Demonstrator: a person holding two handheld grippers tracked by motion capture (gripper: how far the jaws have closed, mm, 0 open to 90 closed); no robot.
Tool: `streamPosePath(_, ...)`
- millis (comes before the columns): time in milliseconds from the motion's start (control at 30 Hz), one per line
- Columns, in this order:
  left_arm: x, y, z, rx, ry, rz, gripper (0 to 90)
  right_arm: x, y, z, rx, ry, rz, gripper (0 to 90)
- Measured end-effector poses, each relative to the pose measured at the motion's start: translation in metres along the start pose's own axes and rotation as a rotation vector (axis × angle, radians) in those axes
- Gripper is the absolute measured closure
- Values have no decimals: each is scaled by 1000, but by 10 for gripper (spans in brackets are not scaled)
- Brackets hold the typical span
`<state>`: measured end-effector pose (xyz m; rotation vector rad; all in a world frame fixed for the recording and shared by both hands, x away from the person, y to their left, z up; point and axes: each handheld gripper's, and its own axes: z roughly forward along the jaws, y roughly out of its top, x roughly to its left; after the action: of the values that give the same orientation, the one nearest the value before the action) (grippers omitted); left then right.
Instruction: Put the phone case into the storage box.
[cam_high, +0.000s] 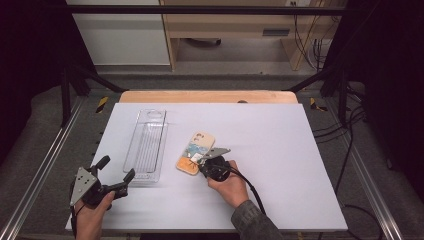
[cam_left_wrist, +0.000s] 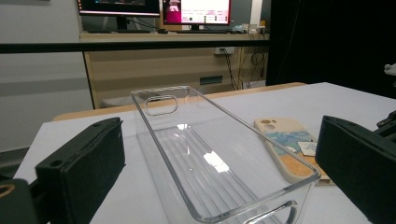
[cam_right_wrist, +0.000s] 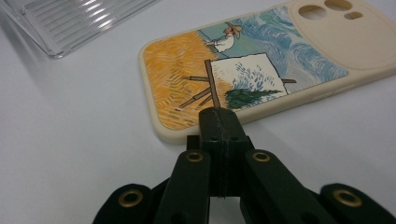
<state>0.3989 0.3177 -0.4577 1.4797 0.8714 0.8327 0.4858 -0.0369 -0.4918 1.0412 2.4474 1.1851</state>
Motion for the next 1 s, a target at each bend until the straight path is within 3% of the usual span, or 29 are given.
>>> streamPosePath(1000,-1,1,0,8,-2,7,12,10,10,15,-17,16,-1,900)
